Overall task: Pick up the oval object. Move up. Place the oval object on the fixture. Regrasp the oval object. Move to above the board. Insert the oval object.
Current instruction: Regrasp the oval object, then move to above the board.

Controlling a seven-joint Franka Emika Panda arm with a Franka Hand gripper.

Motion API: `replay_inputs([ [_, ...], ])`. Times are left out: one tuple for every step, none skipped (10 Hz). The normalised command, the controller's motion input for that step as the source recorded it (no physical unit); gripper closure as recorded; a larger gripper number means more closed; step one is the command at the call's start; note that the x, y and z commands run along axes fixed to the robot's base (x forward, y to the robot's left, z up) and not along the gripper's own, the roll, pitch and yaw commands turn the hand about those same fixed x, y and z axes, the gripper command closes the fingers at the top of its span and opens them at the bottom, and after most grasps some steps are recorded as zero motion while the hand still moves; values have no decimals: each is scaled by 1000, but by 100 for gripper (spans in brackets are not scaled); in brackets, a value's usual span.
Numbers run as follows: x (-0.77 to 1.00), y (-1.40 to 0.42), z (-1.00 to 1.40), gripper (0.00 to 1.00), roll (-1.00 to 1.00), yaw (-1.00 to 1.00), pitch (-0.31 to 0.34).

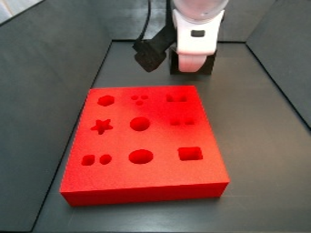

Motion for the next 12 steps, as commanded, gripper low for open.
replay_inputs([
  [508,-12,-29,0,112,30,141],
  [435,-13,-32,0,115,48,148],
  [343,-15,-28,0,109,68,146],
  [299,-17,-28,0,106,78,145],
  [209,-17,-25,0,102,91,145],
  [0,0,0,100,0,0,0],
  [-44,-138,1000,100,30,-17,49],
  [-46,-138,1000,100,29,-21,54],
  [-49,-129,1000,100,19,-25,71],
  [-44,-114,1000,100,-18,-14,97],
  [-45,-112,1000,100,-24,-9,102],
  [-45,-105,1000,100,-28,11,115],
])
